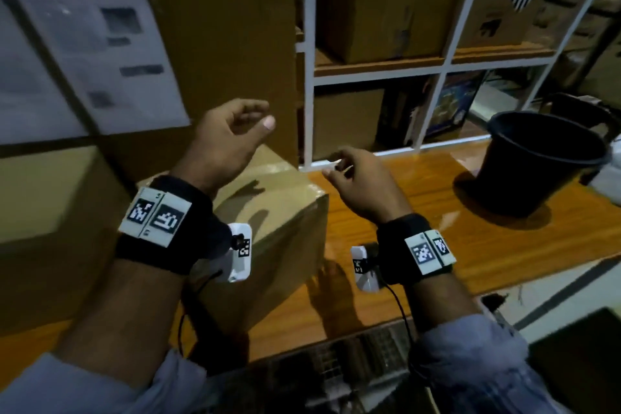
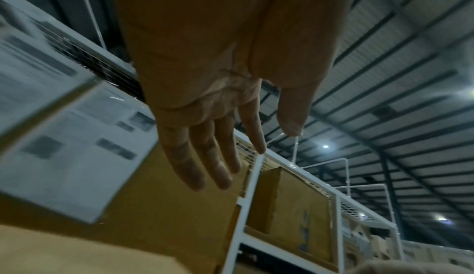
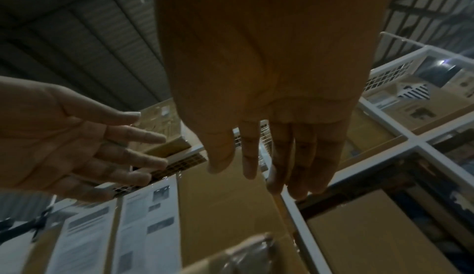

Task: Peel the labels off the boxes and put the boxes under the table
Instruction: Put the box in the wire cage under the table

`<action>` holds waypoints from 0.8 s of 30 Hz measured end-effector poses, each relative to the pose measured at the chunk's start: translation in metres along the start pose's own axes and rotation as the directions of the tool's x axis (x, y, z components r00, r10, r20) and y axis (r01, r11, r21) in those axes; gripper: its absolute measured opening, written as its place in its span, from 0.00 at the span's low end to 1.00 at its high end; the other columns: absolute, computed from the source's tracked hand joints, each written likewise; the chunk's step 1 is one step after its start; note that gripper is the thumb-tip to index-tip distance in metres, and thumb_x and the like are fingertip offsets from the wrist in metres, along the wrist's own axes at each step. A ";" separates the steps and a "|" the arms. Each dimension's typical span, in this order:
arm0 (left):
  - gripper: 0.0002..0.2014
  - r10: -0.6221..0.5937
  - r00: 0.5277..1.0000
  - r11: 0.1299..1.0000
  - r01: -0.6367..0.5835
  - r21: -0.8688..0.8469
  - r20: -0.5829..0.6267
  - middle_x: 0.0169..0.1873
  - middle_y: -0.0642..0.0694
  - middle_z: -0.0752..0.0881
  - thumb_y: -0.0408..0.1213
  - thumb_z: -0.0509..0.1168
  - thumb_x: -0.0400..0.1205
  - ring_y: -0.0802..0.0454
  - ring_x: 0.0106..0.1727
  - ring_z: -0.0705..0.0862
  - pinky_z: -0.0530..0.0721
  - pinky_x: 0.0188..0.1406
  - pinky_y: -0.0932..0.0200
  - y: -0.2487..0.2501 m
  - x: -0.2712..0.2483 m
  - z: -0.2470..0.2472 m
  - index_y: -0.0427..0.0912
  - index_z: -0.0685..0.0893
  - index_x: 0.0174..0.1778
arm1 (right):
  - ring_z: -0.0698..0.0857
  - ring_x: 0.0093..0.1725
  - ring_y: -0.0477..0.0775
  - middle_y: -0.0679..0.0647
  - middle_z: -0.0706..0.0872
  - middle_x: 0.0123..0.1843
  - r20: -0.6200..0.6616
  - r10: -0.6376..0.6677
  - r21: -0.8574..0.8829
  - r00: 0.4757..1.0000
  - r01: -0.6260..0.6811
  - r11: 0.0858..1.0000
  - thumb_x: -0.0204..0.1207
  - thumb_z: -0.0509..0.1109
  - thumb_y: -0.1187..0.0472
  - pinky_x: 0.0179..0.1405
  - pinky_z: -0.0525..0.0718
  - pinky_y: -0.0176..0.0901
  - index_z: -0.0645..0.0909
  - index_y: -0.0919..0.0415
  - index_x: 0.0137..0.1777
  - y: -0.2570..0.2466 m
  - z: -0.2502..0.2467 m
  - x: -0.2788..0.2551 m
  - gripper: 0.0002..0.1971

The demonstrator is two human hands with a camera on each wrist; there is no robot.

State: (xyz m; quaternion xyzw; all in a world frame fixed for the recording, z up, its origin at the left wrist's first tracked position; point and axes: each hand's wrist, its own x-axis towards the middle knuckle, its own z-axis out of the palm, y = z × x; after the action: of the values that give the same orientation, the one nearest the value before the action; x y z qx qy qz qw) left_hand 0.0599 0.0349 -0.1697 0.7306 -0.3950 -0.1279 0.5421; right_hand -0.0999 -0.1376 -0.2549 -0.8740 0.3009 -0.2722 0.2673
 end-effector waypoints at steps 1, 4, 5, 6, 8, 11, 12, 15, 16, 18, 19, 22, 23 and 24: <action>0.17 -0.047 0.999 0.999 0.047 0.013 0.007 0.68 0.53 0.86 0.48 0.69 0.88 0.54 0.67 0.84 0.83 0.52 0.57 -0.013 -0.010 -0.013 0.55 0.84 0.73 | 0.86 0.62 0.53 0.52 0.87 0.62 0.033 -0.002 -0.024 0.999 0.003 1.000 0.83 0.72 0.40 0.56 0.85 0.51 0.84 0.49 0.70 -0.006 0.012 -0.008 0.20; 0.26 -0.248 0.966 0.967 0.243 0.072 0.078 0.75 0.45 0.81 0.53 0.71 0.84 0.48 0.69 0.83 0.87 0.53 0.56 -0.051 -0.044 -0.046 0.52 0.79 0.79 | 0.75 0.79 0.63 0.60 0.76 0.80 0.194 0.079 -0.104 0.978 -0.059 0.993 0.81 0.68 0.31 0.76 0.80 0.60 0.74 0.43 0.84 -0.022 0.052 -0.031 0.34; 0.31 -0.310 0.945 0.947 0.298 0.119 0.101 0.79 0.42 0.78 0.55 0.71 0.82 0.44 0.73 0.81 0.86 0.63 0.49 -0.066 -0.055 -0.054 0.52 0.77 0.82 | 0.70 0.83 0.65 0.61 0.69 0.85 0.234 0.116 -0.155 0.965 -0.080 0.985 0.80 0.67 0.29 0.80 0.76 0.64 0.71 0.42 0.86 -0.026 0.063 -0.038 0.37; 0.33 -0.353 0.926 0.927 0.327 0.182 0.132 0.82 0.41 0.74 0.55 0.71 0.83 0.42 0.78 0.77 0.82 0.72 0.44 -0.078 -0.064 -0.058 0.50 0.73 0.84 | 0.65 0.86 0.68 0.61 0.63 0.88 0.244 0.147 -0.193 0.959 -0.100 0.976 0.79 0.67 0.28 0.82 0.74 0.67 0.68 0.41 0.87 -0.027 0.071 -0.042 0.38; 0.37 -0.372 0.909 0.896 0.299 0.329 0.188 0.89 0.44 0.63 0.56 0.69 0.85 0.41 0.88 0.63 0.69 0.84 0.41 -0.102 -0.079 -0.064 0.49 0.67 0.89 | 0.62 0.87 0.69 0.57 0.56 0.91 0.221 0.180 -0.202 0.959 -0.135 0.970 0.79 0.66 0.27 0.82 0.73 0.72 0.65 0.37 0.87 -0.030 0.080 -0.050 0.38; 0.40 -0.341 0.911 0.879 0.221 0.422 0.231 0.92 0.55 0.44 0.59 0.66 0.86 0.48 0.91 0.37 0.47 0.90 0.35 -0.128 -0.091 -0.065 0.55 0.57 0.91 | 0.63 0.86 0.70 0.54 0.53 0.92 0.197 0.194 -0.194 0.961 -0.155 0.969 0.79 0.66 0.27 0.79 0.76 0.75 0.64 0.35 0.87 -0.031 0.083 -0.054 0.38; 0.40 -0.319 0.918 0.887 0.203 0.414 0.234 0.91 0.57 0.40 0.59 0.65 0.86 0.50 0.90 0.32 0.43 0.90 0.34 -0.135 -0.094 -0.064 0.57 0.55 0.92 | 0.64 0.86 0.70 0.54 0.52 0.92 0.190 0.197 -0.198 0.962 -0.158 0.967 0.79 0.66 0.27 0.78 0.76 0.75 0.65 0.36 0.86 -0.032 0.084 -0.056 0.38; 0.38 -0.228 0.953 0.906 0.133 0.402 0.198 0.91 0.58 0.36 0.59 0.61 0.89 0.52 0.89 0.28 0.39 0.89 0.35 -0.149 -0.101 -0.055 0.58 0.51 0.92 | 0.64 0.86 0.69 0.52 0.52 0.92 0.156 0.199 -0.163 0.967 -0.174 0.971 0.82 0.64 0.29 0.78 0.77 0.74 0.67 0.36 0.85 -0.035 0.087 -0.063 0.34; 0.36 -0.218 0.958 0.905 0.127 0.406 0.185 0.91 0.58 0.36 0.58 0.59 0.90 0.52 0.88 0.27 0.38 0.89 0.35 -0.151 -0.101 -0.052 0.58 0.51 0.92 | 0.65 0.86 0.68 0.51 0.52 0.92 0.138 0.205 -0.123 0.969 -0.189 0.974 0.83 0.63 0.30 0.78 0.77 0.74 0.67 0.36 0.85 -0.034 0.089 -0.065 0.31; 0.34 -0.223 0.961 0.902 0.140 0.409 0.164 0.91 0.58 0.36 0.56 0.58 0.91 0.52 0.88 0.26 0.38 0.89 0.34 -0.154 -0.099 -0.049 0.59 0.51 0.92 | 0.66 0.85 0.67 0.48 0.53 0.91 0.099 0.206 -0.075 0.974 -0.199 0.977 0.85 0.63 0.33 0.77 0.79 0.73 0.69 0.35 0.84 -0.033 0.093 -0.068 0.27; 0.34 -0.231 0.960 0.897 0.147 0.417 0.158 0.91 0.58 0.36 0.57 0.57 0.91 0.53 0.88 0.26 0.38 0.89 0.33 -0.156 -0.098 -0.048 0.60 0.51 0.92 | 0.67 0.84 0.66 0.48 0.54 0.91 0.081 0.205 -0.074 0.975 -0.199 0.977 0.85 0.64 0.34 0.76 0.79 0.73 0.70 0.35 0.83 -0.032 0.094 -0.069 0.27; 0.35 -0.244 0.961 0.882 0.162 0.443 0.133 0.91 0.57 0.35 0.61 0.56 0.90 0.52 0.88 0.26 0.41 0.88 0.28 -0.156 -0.097 -0.046 0.63 0.50 0.91 | 0.68 0.84 0.65 0.48 0.56 0.90 0.059 0.207 -0.098 0.977 -0.201 0.975 0.84 0.66 0.34 0.76 0.80 0.72 0.71 0.36 0.82 -0.032 0.095 -0.067 0.28; 0.35 -0.257 0.960 0.875 0.183 0.447 0.111 0.90 0.56 0.33 0.62 0.56 0.89 0.50 0.89 0.27 0.42 0.87 0.27 -0.155 -0.097 -0.045 0.65 0.50 0.91 | 0.69 0.83 0.65 0.49 0.57 0.90 0.052 0.207 -0.104 0.977 -0.201 0.974 0.83 0.66 0.33 0.76 0.80 0.71 0.72 0.36 0.82 -0.032 0.094 -0.066 0.28; 0.35 -0.292 0.953 0.869 0.227 0.440 0.086 0.90 0.54 0.30 0.65 0.56 0.88 0.46 0.89 0.27 0.43 0.87 0.26 -0.154 -0.098 -0.043 0.68 0.49 0.90 | 0.70 0.83 0.65 0.50 0.59 0.89 0.039 0.208 -0.107 0.977 -0.203 0.973 0.84 0.66 0.33 0.76 0.80 0.71 0.73 0.37 0.81 -0.031 0.093 -0.066 0.27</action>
State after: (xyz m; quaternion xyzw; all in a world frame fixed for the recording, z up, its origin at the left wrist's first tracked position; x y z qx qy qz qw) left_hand 0.0893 0.1504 -0.3147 0.8657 -0.3508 -0.1649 0.3167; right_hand -0.0732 -0.0438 -0.3217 -0.8574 0.3965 -0.2055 0.2560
